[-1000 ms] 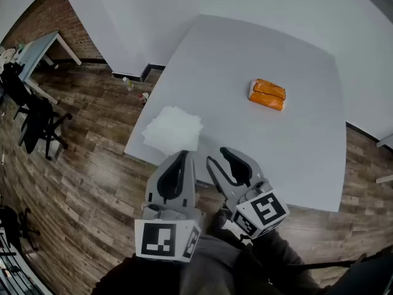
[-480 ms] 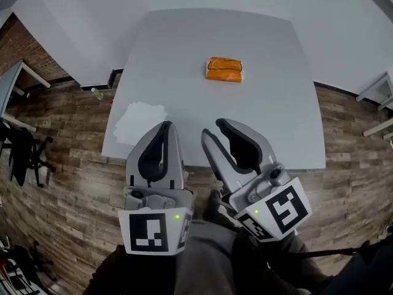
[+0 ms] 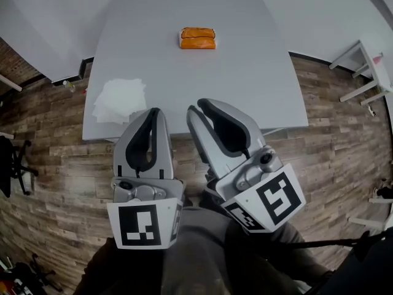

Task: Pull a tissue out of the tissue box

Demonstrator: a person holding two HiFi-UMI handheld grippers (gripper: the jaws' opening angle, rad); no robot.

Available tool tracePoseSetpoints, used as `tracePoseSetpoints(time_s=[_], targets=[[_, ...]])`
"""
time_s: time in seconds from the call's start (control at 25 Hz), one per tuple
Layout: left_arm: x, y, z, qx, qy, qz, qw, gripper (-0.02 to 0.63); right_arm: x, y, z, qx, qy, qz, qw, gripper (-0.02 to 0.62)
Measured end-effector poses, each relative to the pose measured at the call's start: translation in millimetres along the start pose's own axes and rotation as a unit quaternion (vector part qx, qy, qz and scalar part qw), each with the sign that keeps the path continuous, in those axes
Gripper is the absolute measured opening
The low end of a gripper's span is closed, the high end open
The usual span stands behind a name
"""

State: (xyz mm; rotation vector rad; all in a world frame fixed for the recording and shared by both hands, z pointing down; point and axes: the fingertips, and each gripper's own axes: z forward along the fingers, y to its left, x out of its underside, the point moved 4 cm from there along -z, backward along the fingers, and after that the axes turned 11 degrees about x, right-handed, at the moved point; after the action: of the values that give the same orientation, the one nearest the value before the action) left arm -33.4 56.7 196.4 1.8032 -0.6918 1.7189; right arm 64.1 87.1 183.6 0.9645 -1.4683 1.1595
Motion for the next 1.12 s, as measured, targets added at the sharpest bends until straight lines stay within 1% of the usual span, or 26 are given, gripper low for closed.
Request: tracePoseSetpoints(time_s=[0.12, 0.16, 0.2, 0.44, 0.68, 0.88, 1.12], targets=[[-4, -15, -8, 0.008, 0.000, 0.016, 0.9998, 0.000, -5, -1, -17, 0.004, -0.018, 0.001, 1.000, 0.032], [-6, -19, -9, 0.008, -0.003, 0.018, 0.9998, 0.000, -6, -2, -22, 0.003, -0.022, 0.003, 1.000, 0.009], [-7, -24, -9, 0.007, -0.005, 0.018, 0.9998, 0.000, -7, -4, -27, 0.000, -0.023, 0.005, 1.000, 0.003], [-13, -60, -9, 0.009, -0.015, 0.020, 0.9997, 0.000, -17, -15, -58, -0.009, -0.032, 0.002, 0.999, 0.002], [-22, -91, -5, 0.010, -0.021, 0.036, 0.9991, 0.000, -30, -33, -81, -0.012, -0.046, 0.004, 0.999, 0.002], [-22, -104, -4, 0.008, -0.018, 0.047, 0.9987, 0.000, -33, -40, -88, -0.020, -0.053, 0.012, 0.998, 0.002], [-21, -110, -6, 0.004, -0.017, 0.052, 0.9985, 0.000, -32, -41, -94, -0.026, -0.057, 0.014, 0.998, 0.002]])
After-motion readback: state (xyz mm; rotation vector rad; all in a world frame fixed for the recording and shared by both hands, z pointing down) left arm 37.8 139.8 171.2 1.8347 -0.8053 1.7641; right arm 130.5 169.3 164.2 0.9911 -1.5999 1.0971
